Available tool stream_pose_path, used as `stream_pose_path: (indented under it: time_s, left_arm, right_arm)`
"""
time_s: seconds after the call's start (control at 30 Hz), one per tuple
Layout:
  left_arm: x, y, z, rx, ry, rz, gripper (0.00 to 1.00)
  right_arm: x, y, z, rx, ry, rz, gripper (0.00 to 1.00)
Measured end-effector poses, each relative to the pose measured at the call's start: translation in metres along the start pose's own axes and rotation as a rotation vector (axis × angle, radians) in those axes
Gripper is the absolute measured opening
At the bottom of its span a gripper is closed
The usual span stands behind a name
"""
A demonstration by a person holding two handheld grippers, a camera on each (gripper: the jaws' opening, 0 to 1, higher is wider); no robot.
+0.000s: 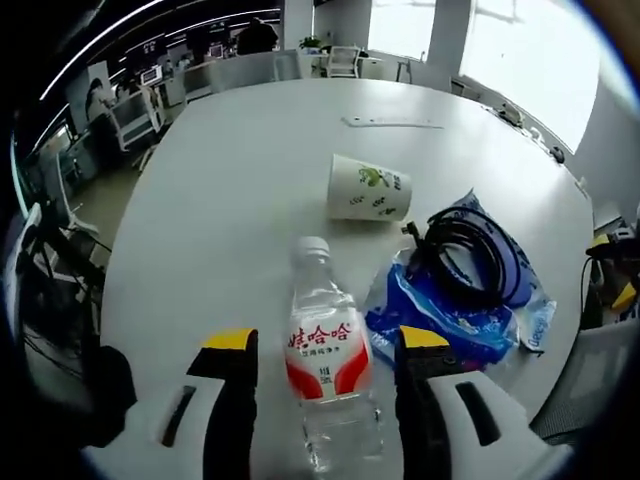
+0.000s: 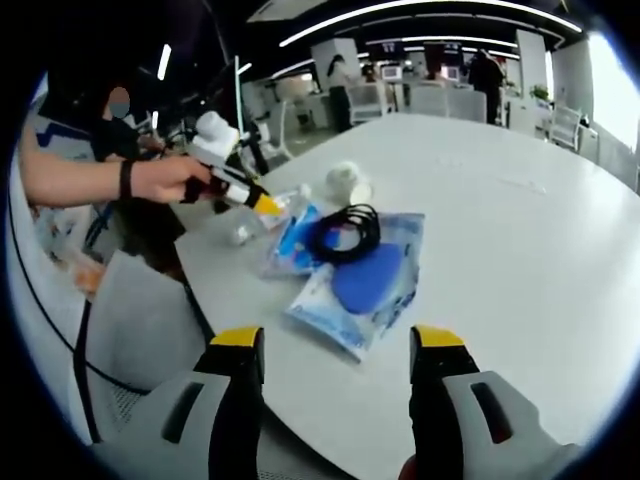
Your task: Arrange the tabletop items into an orderly group along one side of the table until the central work area is clear of visible clutter.
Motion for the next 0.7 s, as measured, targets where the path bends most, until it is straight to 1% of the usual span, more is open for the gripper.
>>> stream_pose_path:
  time_s: [0.23, 0.43, 0.53, 0.7]
  left_arm:
    - [0.000, -0.007, 0.001, -0.042, -0.009, 0.002, 0.55]
    - [0.000, -0.013, 0.000, -0.091, -0.026, 0.004, 0.54]
    - [-0.001, -0.016, -0.002, -0.095, -0.019, 0.008, 0.53]
    - [-0.001, -0.021, -0.004, -0.123, -0.021, 0.009, 0.49]
  right_arm:
    - [0.001, -0.002, 0.000, -0.003, -0.001, -0.004, 0.57]
    - [0.001, -0.003, 0.002, -0.006, -0.007, -0.005, 0.57]
    - [0.000, -0.003, 0.002, -0.006, -0.009, -0.005, 0.57]
    - [0.000, -0.004, 0.003, -0.010, -0.010, -0.004, 0.56]
Point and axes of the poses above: the point that each gripper's makers call its tool centre point, and the gripper's own axes: y roughly backward along the fingers, x roughly to its right, z roughly out of its underside, the point moved 9 cm from there along y, roughly backward along the fingers, and after that the axes turned 7 degrees about -x, right-handed, at the moved point
